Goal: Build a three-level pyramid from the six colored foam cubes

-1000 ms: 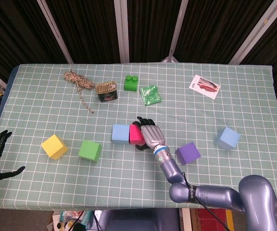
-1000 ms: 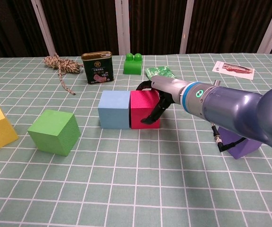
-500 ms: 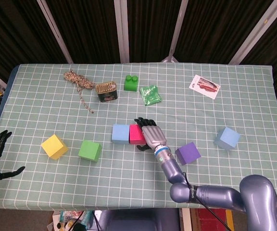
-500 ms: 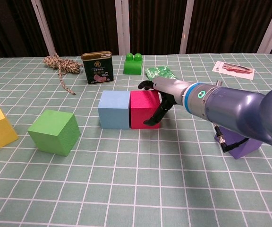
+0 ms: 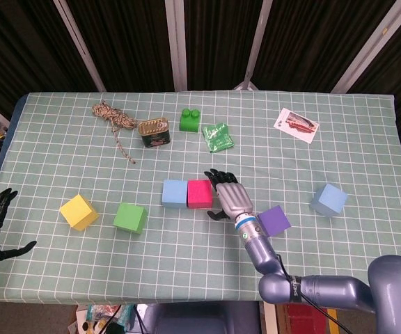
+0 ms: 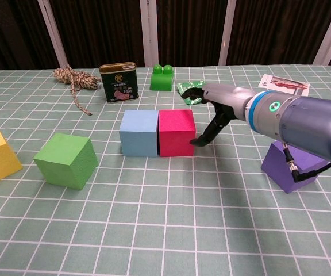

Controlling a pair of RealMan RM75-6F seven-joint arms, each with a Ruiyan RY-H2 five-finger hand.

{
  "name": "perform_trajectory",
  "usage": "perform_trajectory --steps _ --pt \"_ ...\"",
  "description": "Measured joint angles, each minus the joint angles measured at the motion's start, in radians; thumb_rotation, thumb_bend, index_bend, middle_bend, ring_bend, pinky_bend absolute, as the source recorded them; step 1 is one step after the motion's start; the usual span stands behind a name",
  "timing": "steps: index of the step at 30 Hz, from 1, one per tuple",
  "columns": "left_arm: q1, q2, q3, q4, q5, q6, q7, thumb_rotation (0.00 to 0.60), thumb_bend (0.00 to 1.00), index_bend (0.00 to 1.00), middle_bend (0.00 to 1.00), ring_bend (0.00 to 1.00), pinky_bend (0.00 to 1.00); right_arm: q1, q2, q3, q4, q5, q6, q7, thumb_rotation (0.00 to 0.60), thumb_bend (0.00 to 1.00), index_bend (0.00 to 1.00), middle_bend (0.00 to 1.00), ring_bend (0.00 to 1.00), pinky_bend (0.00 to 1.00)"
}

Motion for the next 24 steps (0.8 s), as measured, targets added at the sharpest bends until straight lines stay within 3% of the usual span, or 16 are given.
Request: perform_trajectory --steps 6,15,24 --pt "-0.003 -0.002 0.002 0.001 0.007 -0.002 0.002 0.6 0.17 0.0 0.0 0.0 0.0 -0.034 0.039 -0.014 -0.067 -0.02 0.032 0.008 0.6 0.29 0.0 0.0 0.06 0.0" --pt "-0.008 -0.005 0.003 0.0 0.01 -0.008 0.006 0.6 0.17 0.0 0.0 0.0 0.0 -0.053 0.056 -0.029 -0.116 -0.03 0.046 0.006 0.6 0.29 0.0 0.0 0.27 0.0" --pt "-0.008 -0.003 0.004 -0.001 0.007 -0.009 0.005 0.6 0.17 0.0 0.0 0.0 0.0 -0.047 0.022 -0.028 -0.117 -0.038 0.044 0.005 0.6 0.29 0.0 0.0 0.28 0.0"
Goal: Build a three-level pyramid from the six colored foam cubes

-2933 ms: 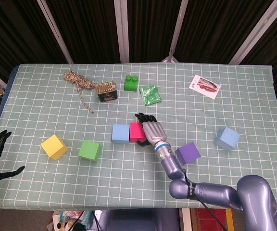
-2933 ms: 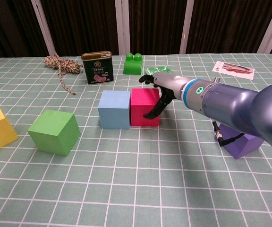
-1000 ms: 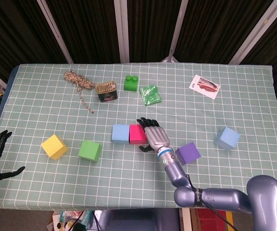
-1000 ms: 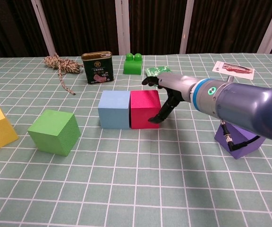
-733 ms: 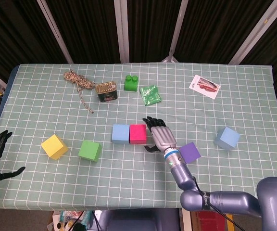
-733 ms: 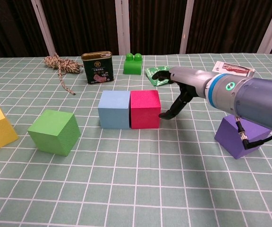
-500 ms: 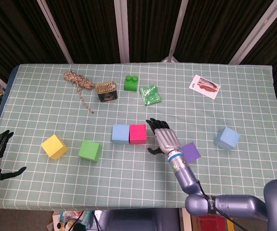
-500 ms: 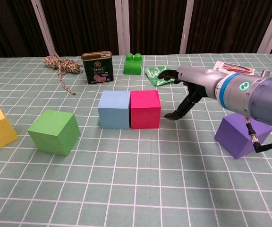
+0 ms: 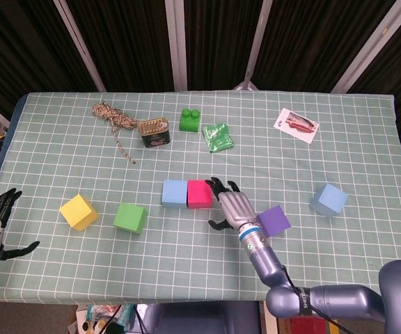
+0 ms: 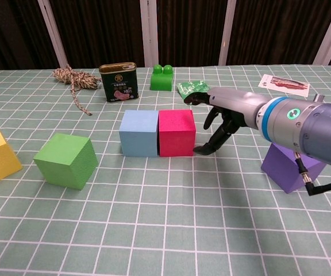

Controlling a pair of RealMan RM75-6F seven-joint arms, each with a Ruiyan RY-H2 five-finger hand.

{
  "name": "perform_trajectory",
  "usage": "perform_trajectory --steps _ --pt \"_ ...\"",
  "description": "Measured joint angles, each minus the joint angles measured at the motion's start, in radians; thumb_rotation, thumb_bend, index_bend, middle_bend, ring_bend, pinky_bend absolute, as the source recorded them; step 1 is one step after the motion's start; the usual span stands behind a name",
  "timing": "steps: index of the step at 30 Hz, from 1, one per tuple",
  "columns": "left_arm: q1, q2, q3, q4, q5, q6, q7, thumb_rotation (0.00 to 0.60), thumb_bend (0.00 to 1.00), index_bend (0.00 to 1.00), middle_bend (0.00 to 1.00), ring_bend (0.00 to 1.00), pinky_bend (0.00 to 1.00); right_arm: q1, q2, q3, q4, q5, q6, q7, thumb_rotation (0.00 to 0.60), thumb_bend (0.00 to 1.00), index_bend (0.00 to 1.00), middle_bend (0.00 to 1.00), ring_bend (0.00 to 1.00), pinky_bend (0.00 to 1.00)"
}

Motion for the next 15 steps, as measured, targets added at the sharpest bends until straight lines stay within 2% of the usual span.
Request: perform_trajectory --steps 15 --pt "0.002 0.005 0.0 -0.001 -0.003 0.0 -0.01 0.6 0.17 0.0 0.0 0.0 0.0 0.029 -0.053 0.014 0.013 0.003 -0.002 -0.028 0.6 0.29 0.0 0.0 0.28 0.0"
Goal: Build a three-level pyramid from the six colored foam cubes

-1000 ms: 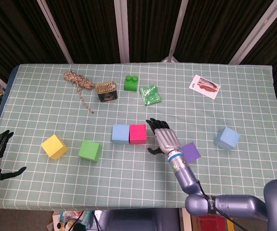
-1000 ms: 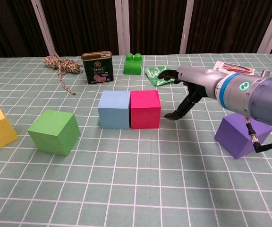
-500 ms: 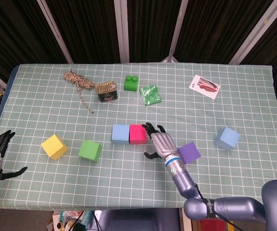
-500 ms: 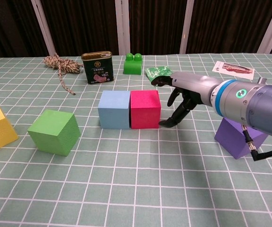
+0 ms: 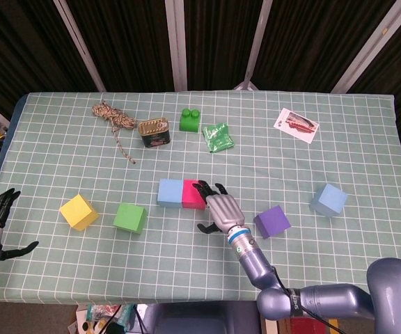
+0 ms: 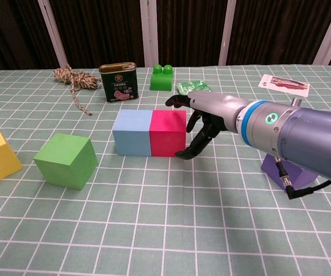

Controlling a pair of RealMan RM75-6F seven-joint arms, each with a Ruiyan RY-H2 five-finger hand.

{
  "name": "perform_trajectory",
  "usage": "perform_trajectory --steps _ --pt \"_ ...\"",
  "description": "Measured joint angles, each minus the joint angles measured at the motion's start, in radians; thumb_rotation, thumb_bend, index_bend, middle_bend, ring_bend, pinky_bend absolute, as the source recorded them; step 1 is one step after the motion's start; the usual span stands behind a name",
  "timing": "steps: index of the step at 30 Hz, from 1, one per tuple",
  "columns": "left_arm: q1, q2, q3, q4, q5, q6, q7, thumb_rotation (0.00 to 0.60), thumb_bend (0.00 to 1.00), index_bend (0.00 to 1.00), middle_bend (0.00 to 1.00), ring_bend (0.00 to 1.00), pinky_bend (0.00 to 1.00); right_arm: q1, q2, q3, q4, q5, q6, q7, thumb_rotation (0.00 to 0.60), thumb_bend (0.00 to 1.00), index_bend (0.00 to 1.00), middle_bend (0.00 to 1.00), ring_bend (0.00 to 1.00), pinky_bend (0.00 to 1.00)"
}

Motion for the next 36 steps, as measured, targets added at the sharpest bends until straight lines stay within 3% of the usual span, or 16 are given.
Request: perform_trajectory --steps 17,25,36 --pt "0.0 -0.001 -0.001 0.0 -0.001 0.003 0.003 0.6 0.17 0.0 0.0 0.0 0.0 -0.016 0.03 -0.013 -0.011 -0.029 0.041 -0.03 0.6 0.29 0.0 0.0 0.11 0.0" --pt "0.001 -0.003 0.0 0.001 0.001 0.005 0.009 0.6 0.16 0.0 0.0 0.0 0.0 -0.065 0.127 -0.033 -0.107 -0.076 0.074 -0.016 0.6 0.29 0.0 0.0 0.06 0.0" --pt "0.0 -0.009 -0.001 0.002 -0.001 0.01 0.036 0.6 0.11 0.0 0.0 0.0 0.0 -0.168 0.28 -0.099 -0.225 -0.138 0.109 0.033 0.6 0.25 0.0 0.0 0.05 0.0"
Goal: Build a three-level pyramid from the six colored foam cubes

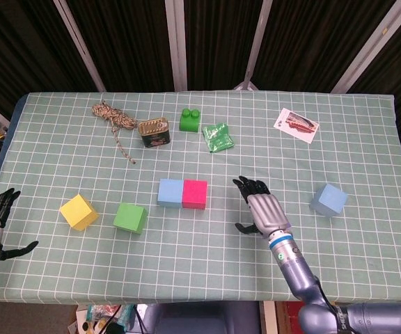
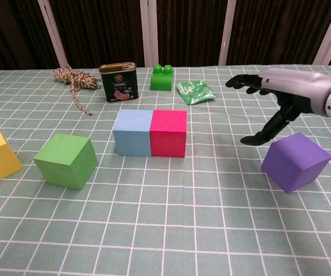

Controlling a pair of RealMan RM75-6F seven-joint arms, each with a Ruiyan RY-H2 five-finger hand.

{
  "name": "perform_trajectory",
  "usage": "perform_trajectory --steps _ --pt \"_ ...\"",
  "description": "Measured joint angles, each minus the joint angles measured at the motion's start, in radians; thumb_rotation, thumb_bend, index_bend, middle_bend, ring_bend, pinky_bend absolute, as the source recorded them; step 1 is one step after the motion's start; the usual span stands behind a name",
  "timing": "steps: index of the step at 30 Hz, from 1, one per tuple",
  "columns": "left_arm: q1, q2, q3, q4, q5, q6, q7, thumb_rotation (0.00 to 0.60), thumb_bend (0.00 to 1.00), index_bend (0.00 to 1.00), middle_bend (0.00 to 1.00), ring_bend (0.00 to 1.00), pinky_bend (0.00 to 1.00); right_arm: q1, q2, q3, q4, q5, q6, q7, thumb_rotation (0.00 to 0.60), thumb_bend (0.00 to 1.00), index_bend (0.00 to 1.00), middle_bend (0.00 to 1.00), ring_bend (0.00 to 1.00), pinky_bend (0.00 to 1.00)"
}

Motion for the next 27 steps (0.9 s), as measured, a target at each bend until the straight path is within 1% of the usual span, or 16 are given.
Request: perform_trajectory --steps 8,13,18,22,27 --pt "0.001 -0.004 -0.002 0.007 0.004 0.01 0.014 0.6 0.11 0.0 0.0 0.0 0.0 -0.056 0.091 -0.06 -0.013 -0.102 -0.007 0.045 0.6 0.25 0.0 0.0 0.03 0.0" --pt "0.003 -0.007 -0.003 0.012 0.016 0.026 0.02 0.6 0.11 0.0 0.0 0.0 0.0 -0.073 0.167 -0.102 0.007 -0.188 -0.081 0.1 0.6 0.25 0.0 0.0 0.03 0.0" --pt "0.005 -0.016 -0.014 0.024 0.031 0.058 0.021 0.6 0.1 0.0 0.0 0.0 0.0 -0.083 0.241 -0.136 0.059 -0.274 -0.173 0.181 0.6 0.25 0.0 0.0 0.03 0.0" --pt "0.007 -0.032 -0.025 0.044 0.048 0.092 0.022 0.6 0.1 0.0 0.0 0.0 0.0 -0.088 0.265 -0.146 0.093 -0.299 -0.207 0.207 0.6 0.25 0.0 0.0 0.02 0.0" --pt "0.013 -0.053 -0.033 0.071 0.073 0.134 0.022 0.6 0.1 0.0 0.0 0.0 0.0 -0.088 0.27 -0.147 0.101 -0.281 -0.223 0.189 0.6 0.25 0.0 0.0 0.01 0.0"
